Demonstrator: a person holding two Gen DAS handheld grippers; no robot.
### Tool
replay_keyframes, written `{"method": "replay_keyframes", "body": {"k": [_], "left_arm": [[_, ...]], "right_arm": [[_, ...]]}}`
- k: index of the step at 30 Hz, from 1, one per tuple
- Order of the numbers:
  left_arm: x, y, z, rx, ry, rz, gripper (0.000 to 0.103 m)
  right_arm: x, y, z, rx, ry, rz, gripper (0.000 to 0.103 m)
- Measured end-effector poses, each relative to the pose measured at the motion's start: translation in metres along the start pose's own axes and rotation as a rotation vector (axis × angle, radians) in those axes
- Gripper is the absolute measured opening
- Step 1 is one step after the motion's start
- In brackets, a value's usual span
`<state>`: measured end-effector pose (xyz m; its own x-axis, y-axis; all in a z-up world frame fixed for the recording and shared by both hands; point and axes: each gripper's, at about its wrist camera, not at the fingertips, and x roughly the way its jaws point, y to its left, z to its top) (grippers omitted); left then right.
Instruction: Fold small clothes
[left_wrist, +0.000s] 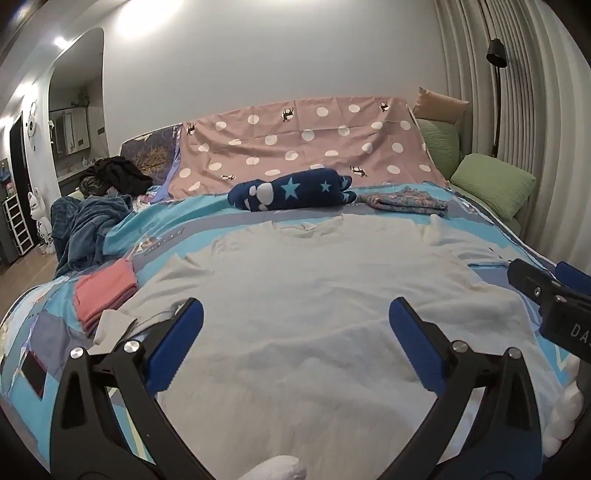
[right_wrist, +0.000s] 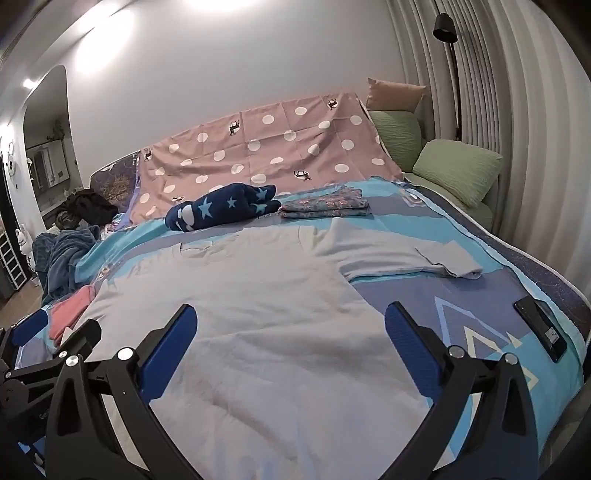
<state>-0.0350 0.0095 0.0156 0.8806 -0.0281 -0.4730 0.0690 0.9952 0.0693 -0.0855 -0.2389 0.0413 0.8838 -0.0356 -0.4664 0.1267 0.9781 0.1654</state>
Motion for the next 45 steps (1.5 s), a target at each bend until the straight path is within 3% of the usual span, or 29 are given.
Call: {"method": "replay_keyframes", "body": {"k": [45], "left_arm": [[0.011, -0.002, -0.014, 0.020, 0.037, 0.043, 0.101]], "right_arm": [[0.014, -0.002, -0.011, 0.010, 0.038, 0.019, 0.102]]}}
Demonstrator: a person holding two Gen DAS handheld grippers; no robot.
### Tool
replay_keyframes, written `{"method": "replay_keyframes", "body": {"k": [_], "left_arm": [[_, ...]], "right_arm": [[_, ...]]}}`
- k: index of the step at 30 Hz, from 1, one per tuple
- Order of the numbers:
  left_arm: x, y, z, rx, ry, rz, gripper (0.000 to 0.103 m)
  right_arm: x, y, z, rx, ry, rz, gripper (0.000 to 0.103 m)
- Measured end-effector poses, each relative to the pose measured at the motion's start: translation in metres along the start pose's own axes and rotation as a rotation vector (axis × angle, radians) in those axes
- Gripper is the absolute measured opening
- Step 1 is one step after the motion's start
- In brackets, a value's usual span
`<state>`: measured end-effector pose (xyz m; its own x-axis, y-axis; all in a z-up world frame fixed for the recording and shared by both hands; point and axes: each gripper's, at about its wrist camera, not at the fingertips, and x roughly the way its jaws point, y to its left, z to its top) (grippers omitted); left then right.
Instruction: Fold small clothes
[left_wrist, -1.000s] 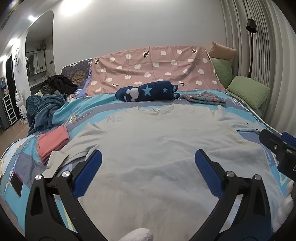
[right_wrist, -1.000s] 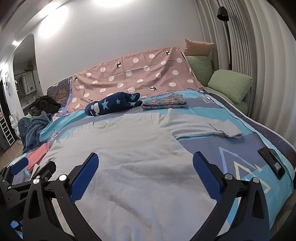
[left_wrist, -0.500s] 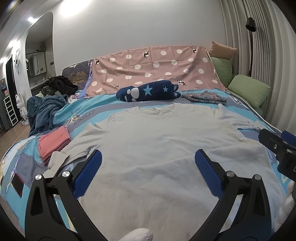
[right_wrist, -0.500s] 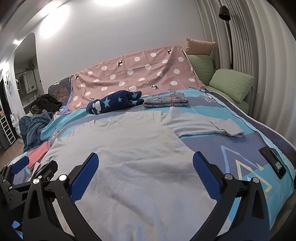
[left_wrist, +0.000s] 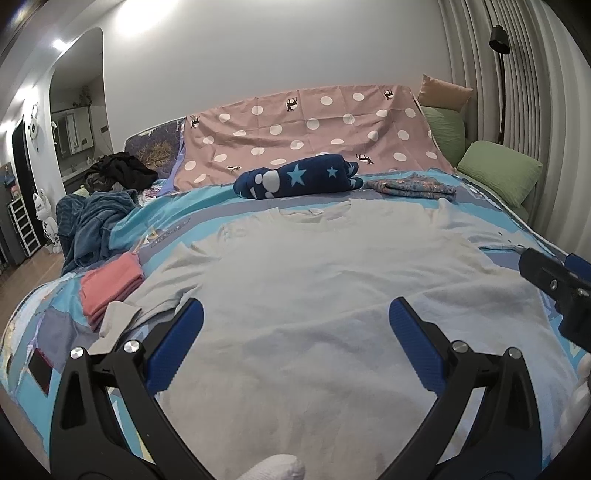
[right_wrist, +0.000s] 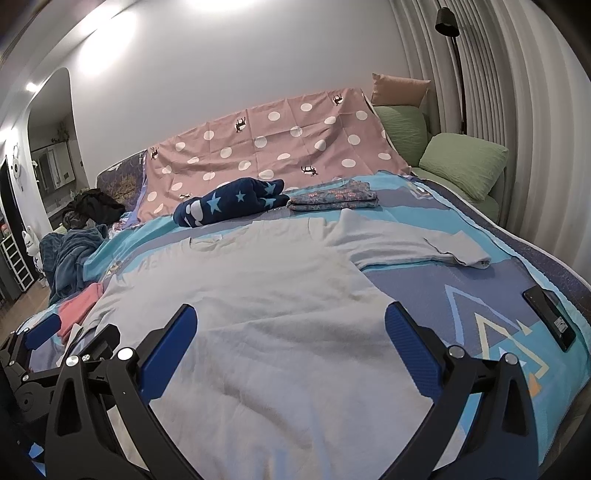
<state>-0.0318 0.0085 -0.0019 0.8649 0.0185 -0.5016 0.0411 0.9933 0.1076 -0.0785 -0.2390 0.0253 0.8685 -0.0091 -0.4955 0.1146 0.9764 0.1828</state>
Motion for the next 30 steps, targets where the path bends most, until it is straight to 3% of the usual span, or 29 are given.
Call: {"method": "replay_keyframes", "body": {"k": [30], "left_arm": [[0.024, 0.018, -0.003, -0.044, 0.054, -0.004, 0.101]], "right_arm": [[0.022, 0.024, 0.000, -0.067, 0.012, -0.012, 0.102]]}}
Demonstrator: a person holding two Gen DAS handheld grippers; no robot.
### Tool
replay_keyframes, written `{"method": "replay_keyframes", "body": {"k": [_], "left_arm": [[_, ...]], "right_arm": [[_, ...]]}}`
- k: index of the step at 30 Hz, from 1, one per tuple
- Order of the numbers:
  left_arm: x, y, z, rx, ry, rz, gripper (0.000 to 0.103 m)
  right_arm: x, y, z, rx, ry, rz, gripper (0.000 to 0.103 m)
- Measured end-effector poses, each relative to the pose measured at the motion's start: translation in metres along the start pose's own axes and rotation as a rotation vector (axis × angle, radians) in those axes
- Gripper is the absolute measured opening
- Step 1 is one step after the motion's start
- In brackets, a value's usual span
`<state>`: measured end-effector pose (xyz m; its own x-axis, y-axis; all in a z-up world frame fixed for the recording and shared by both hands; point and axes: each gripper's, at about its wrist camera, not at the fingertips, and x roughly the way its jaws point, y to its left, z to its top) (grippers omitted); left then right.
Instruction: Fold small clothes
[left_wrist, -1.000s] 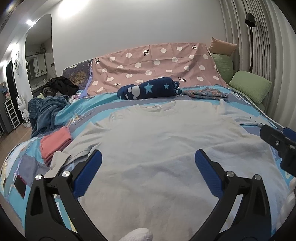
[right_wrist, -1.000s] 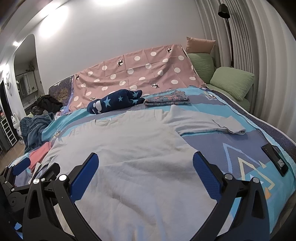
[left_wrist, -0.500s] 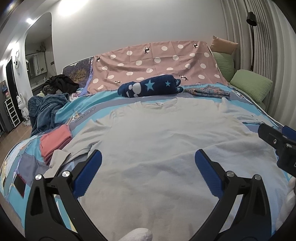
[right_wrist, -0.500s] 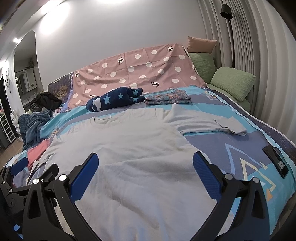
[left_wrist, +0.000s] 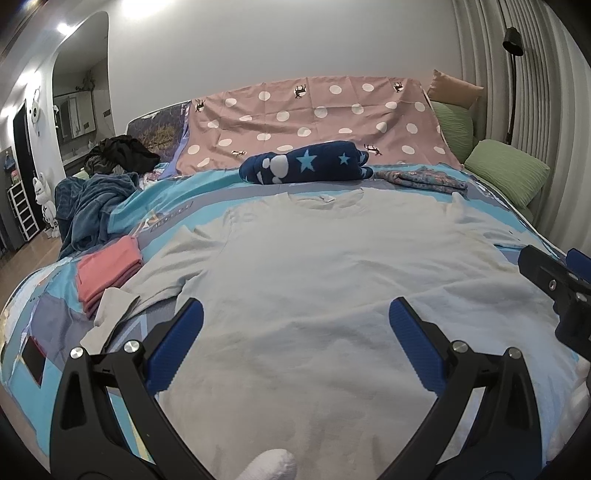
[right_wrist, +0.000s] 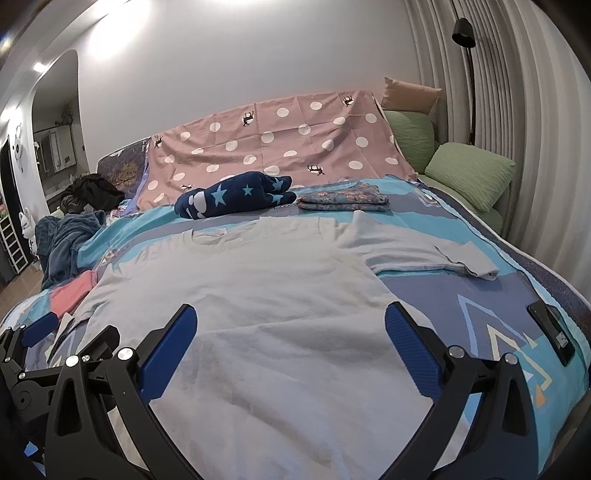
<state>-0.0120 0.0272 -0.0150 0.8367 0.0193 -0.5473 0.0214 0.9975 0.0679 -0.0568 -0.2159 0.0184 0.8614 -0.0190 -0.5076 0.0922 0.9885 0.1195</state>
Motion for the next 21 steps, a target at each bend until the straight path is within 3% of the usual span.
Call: {"method": "replay_keyframes", "body": {"k": [8, 18, 21], "left_arm": [[0.012, 0.018, -0.004, -0.067, 0.030, -0.014, 0.101], [0.016, 0.053, -0.009, -0.152, -0.006, -0.041, 0.101], [0.024, 0.065, -0.010, -0.160, 0.035, -0.020, 0.101]], "right_arm": [[0.008, 0.011, 0.000, -0.021, 0.016, -0.003, 0.102], [0.020, 0.029, -0.001, -0.052, 0.044, 0.007, 0.102], [0.024, 0.032, -0.001, -0.059, 0.052, 0.002, 0.102]]}}
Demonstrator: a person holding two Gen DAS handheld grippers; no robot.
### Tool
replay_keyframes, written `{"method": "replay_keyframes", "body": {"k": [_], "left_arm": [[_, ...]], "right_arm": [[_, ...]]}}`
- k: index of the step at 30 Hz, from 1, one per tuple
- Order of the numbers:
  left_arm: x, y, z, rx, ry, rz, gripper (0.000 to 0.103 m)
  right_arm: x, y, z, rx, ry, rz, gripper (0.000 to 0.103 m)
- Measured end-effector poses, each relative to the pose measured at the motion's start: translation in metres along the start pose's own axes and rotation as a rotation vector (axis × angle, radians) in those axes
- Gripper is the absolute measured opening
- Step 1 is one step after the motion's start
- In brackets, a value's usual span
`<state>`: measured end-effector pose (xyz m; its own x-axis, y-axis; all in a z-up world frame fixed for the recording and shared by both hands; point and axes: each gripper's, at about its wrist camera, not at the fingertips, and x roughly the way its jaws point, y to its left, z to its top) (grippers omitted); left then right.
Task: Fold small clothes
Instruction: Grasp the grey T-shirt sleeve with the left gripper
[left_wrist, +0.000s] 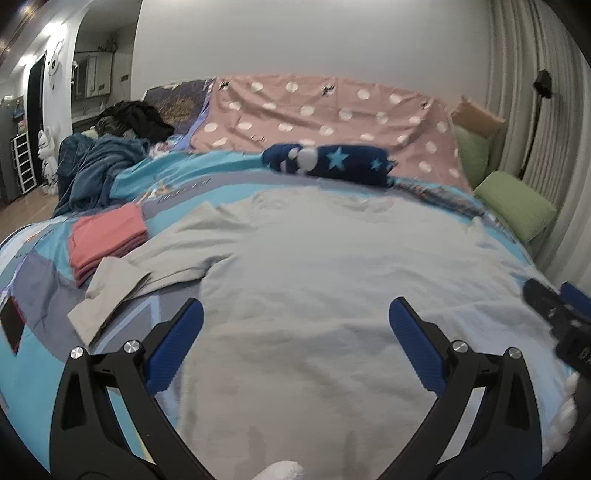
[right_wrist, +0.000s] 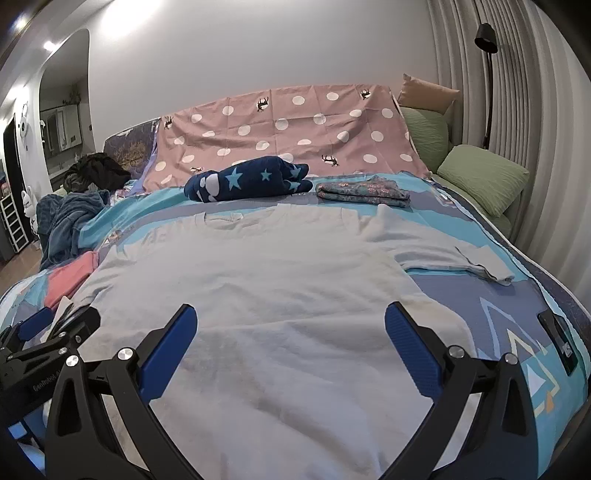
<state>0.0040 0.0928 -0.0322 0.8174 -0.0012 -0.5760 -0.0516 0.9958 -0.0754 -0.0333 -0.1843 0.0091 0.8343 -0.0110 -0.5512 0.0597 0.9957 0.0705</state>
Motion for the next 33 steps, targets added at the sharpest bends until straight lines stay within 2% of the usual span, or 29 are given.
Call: {"method": "replay_keyframes", "body": {"k": [1, 3, 5, 8, 9, 14, 16, 19, 21, 22, 23, 26, 30, 33], "left_arm": [[0.003, 0.006, 0.000, -0.002, 0.018, 0.011, 0.101], [0.008, 0.020, 0.001, -0.024, 0.041, 0.034, 0.094], [0.015, 0.041, 0.002, -0.064, 0.078, 0.043, 0.080], [0.018, 0.068, 0.001, -0.126, 0.113, 0.055, 0.065], [0.019, 0.079, 0.001, -0.147, 0.124, 0.066, 0.063], [0.023, 0.141, -0.001, -0.307, 0.181, 0.058, 0.029], [0.022, 0.172, -0.005, -0.363, 0.178, 0.088, 0.026], [0.022, 0.187, -0.008, -0.274, 0.197, 0.188, 0.027], [0.024, 0.188, -0.010, -0.208, 0.222, 0.187, 0.037], [0.028, 0.186, -0.011, -0.173, 0.235, 0.175, 0.047], [0.033, 0.185, -0.012, -0.138, 0.251, 0.166, 0.049], [0.051, 0.180, -0.012, -0.089, 0.302, 0.152, 0.049], [0.063, 0.184, -0.011, -0.109, 0.310, 0.148, 0.050], [0.068, 0.189, -0.010, -0.105, 0.308, 0.143, 0.038]], "right_arm": [[0.001, 0.001, 0.000, -0.002, 0.001, -0.002, 0.102], [0.004, 0.003, 0.002, -0.005, 0.002, -0.006, 0.102], [0.006, 0.006, 0.002, -0.011, 0.005, -0.008, 0.102], [0.012, 0.012, 0.002, -0.022, 0.014, -0.004, 0.102], [0.013, 0.014, 0.002, -0.025, 0.017, -0.001, 0.102], [0.021, 0.022, 0.002, -0.040, 0.030, 0.004, 0.102], [0.024, 0.023, 0.002, -0.038, 0.035, 0.004, 0.102], [0.027, 0.023, 0.002, -0.037, 0.042, 0.001, 0.102], [0.030, 0.024, 0.002, -0.038, 0.046, -0.002, 0.102], [0.031, 0.024, 0.002, -0.039, 0.049, -0.002, 0.102], [0.032, 0.025, 0.002, -0.038, 0.052, -0.001, 0.102], [0.033, 0.028, 0.001, -0.040, 0.058, 0.008, 0.102], [0.030, 0.027, 0.002, -0.048, 0.050, 0.002, 0.102], [0.031, 0.024, 0.004, -0.037, 0.050, -0.005, 0.102]]}}
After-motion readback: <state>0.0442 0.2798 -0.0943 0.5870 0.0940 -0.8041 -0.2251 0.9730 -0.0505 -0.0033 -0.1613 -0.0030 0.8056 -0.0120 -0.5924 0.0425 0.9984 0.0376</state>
